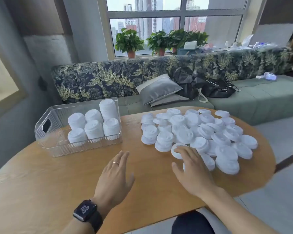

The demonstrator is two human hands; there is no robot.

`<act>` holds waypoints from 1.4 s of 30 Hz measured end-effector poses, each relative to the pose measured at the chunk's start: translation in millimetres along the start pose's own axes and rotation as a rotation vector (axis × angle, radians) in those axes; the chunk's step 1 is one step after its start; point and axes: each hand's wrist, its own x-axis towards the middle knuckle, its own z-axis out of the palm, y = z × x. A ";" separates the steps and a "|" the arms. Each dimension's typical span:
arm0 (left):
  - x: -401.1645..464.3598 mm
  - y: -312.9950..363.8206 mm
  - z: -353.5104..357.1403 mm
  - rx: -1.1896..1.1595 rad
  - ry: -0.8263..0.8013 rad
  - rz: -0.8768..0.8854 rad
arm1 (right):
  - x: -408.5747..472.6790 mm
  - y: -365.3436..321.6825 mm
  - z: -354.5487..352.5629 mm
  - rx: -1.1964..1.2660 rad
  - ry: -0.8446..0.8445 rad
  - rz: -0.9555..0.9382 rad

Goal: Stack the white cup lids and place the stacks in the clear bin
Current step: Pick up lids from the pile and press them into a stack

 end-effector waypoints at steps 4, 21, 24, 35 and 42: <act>-11.9 -0.3 28.8 -0.013 -0.069 -0.041 | -14.5 18.4 7.8 -0.055 0.012 0.068; -2.1 11.0 72.1 -0.044 -0.107 0.066 | -19.6 76.2 32.8 -0.184 0.206 0.318; -2.4 10.5 73.2 -0.051 -0.107 0.074 | -17.9 77.6 30.5 -0.158 0.238 0.361; -8.0 10.5 72.3 -0.017 -0.053 0.074 | -3.6 73.8 19.8 -0.198 0.074 0.492; -7.1 10.0 74.0 0.000 -0.046 0.069 | -0.9 75.1 20.8 -0.198 0.054 0.516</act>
